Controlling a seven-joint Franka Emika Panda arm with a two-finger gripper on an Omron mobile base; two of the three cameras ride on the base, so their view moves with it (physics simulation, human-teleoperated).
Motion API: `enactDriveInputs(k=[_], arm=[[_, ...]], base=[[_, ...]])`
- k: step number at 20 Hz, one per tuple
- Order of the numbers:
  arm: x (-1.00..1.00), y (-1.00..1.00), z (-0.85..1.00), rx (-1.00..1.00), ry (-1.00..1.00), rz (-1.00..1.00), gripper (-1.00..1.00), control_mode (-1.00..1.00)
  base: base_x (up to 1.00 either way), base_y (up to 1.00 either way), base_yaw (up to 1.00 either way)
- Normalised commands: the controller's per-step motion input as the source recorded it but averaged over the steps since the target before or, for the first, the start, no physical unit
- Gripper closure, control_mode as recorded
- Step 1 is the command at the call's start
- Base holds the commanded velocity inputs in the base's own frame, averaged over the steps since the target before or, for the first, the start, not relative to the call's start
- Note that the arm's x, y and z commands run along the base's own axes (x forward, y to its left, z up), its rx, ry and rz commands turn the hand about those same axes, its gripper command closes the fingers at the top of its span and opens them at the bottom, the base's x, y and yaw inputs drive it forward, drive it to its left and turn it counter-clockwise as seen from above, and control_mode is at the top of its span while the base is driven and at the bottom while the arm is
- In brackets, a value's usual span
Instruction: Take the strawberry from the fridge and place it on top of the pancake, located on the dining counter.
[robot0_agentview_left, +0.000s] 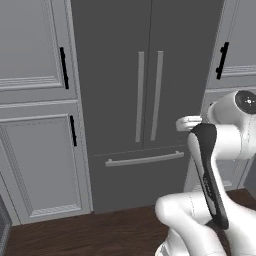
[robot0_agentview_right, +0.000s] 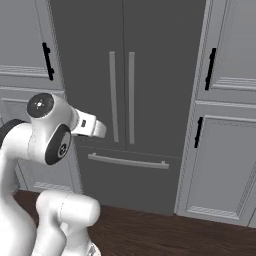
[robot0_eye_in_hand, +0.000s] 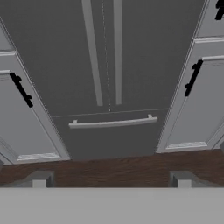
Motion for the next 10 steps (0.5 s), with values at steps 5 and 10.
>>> enactDriveInputs(k=[5, 10], arm=[[1.00, -0.03, 0.00, 0.00, 0.00, 0.00, -1.00, -1.00], [1.00, -0.04, 0.00, 0.00, -0.01, 0.00, -1.00, -1.00]], base=[[0.00, 0.00, 0.00], [0.00, 0.00, 0.00]])
